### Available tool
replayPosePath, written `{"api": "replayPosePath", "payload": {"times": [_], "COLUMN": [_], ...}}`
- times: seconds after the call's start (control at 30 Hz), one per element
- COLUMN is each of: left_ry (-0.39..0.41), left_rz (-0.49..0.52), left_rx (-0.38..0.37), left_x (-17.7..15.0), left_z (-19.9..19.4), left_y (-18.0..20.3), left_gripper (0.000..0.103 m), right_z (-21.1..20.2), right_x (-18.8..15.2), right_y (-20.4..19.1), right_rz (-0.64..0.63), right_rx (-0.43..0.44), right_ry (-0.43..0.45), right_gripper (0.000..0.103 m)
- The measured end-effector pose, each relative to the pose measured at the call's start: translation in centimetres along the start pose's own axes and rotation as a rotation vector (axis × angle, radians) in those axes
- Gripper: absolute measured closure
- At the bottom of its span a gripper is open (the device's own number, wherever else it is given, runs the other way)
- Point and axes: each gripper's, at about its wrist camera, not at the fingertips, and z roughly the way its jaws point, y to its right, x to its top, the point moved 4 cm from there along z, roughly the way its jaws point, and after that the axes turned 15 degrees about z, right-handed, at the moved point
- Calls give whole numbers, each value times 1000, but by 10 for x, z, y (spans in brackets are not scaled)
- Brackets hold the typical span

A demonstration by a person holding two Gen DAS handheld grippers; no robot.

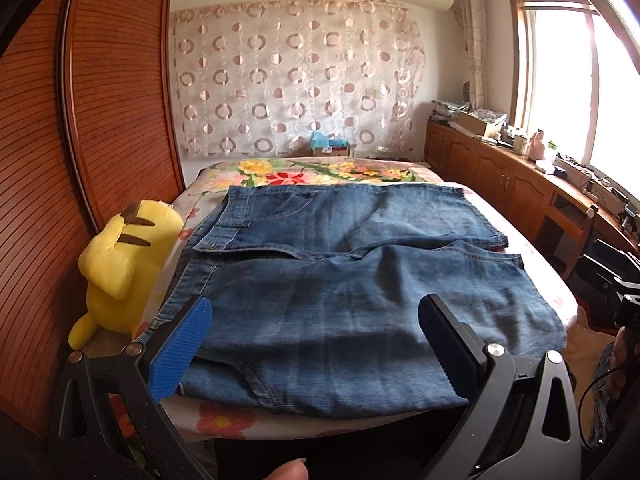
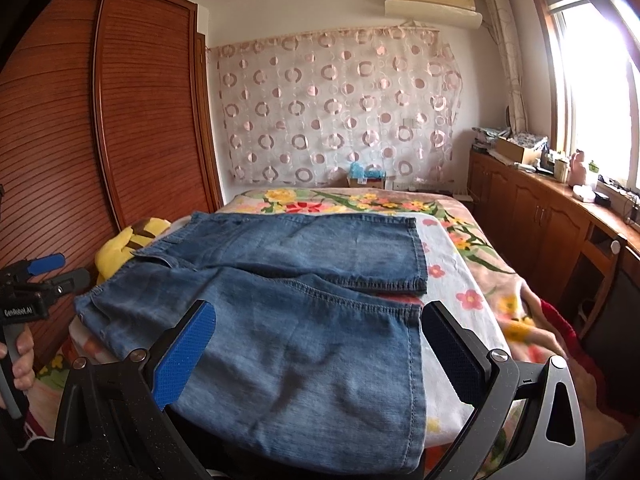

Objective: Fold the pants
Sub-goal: 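Move the right tool to the jeans leg hem while the left tool approaches the waistband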

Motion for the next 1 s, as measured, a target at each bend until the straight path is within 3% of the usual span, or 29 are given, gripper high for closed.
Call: {"api": "replayPosePath", "payload": {"times": [0.43,0.73,0.9,1.0], "left_ry": [-69,-88,-83,-86], "left_rz": [-40,-69,-144,-161], "left_rx": [43,31,28,53], "left_x": [-28,-46,-60,-66], "left_z": [21,26,24,24], "left_y": [-36,-60,-86,-99], "left_gripper": [0,0,7,17], "right_z": [7,3,11,14], "right_x": [-2,-2,-2,-4], "right_y": [0,-6,-4,0], "right_rz": [-20,-37,-51,-56], "right_rx": [-25,-22,-32,-42], "right_ry": [-67,-80,-99,-117], "right_gripper": [1,1,1,1]}}
